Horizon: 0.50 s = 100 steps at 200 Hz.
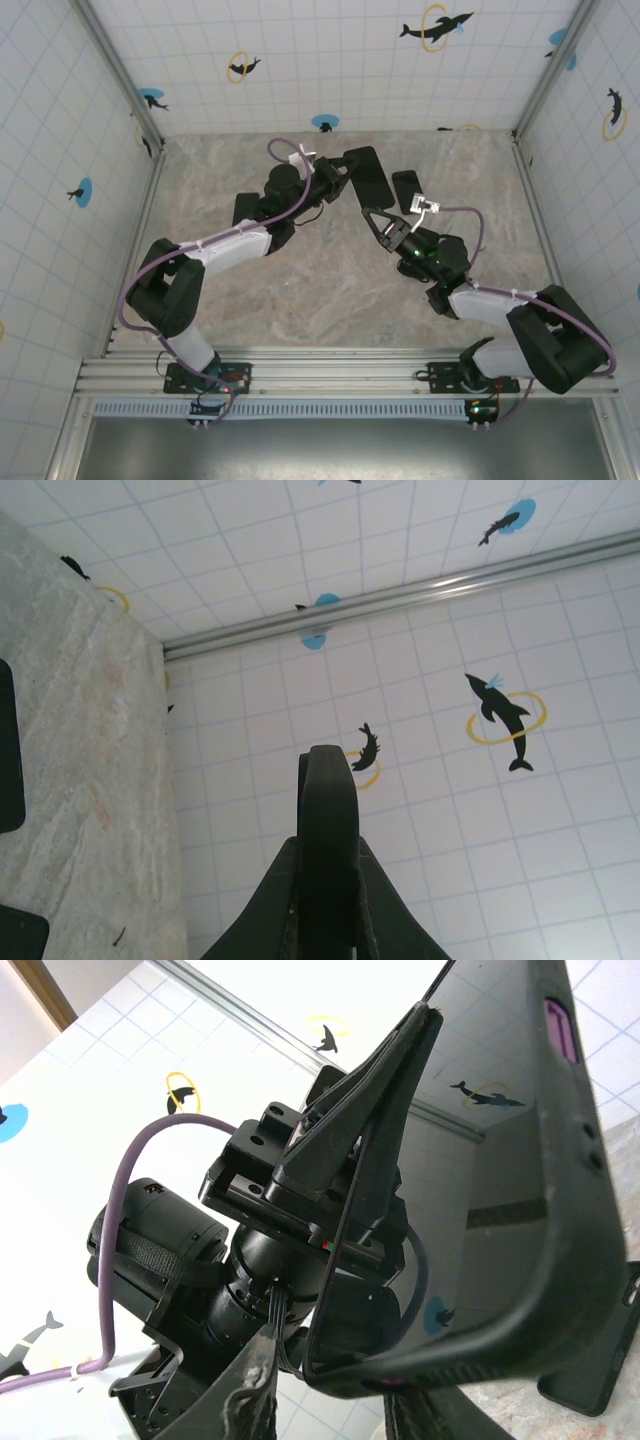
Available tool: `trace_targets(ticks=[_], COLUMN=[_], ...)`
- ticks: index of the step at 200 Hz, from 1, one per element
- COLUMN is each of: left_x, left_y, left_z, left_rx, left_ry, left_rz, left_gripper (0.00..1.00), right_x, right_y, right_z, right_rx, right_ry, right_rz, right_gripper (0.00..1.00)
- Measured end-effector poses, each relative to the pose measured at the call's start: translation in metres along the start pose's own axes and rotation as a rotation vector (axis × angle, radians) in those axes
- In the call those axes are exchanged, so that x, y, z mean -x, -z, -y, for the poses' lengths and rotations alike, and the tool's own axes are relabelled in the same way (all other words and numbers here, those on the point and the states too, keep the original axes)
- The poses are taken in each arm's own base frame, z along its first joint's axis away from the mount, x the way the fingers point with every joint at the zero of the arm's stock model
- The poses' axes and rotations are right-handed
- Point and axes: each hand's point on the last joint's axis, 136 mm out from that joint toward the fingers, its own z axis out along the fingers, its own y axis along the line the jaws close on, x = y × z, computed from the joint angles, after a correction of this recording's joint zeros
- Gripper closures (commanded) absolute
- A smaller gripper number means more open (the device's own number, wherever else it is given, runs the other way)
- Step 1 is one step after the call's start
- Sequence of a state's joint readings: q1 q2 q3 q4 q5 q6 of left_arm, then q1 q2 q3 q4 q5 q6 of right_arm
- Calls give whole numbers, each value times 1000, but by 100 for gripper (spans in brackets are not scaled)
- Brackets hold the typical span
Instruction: Take the phone out of the phone case
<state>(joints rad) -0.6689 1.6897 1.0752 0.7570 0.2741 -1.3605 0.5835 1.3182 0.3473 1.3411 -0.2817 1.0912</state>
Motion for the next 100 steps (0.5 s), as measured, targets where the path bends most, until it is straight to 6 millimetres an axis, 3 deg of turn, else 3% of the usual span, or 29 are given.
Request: trace_targets(ticks=[100], left_x=[0], left_y=[-1], left_z=[4], left_rx=[-13], left_ry=[29], left_rz=[17], left_gripper=[100], right_x=[2], right_y=[-2], right_z=[-2], right_rx=[14], right_ry=[24], right_rz=[-14], right_gripper=[85])
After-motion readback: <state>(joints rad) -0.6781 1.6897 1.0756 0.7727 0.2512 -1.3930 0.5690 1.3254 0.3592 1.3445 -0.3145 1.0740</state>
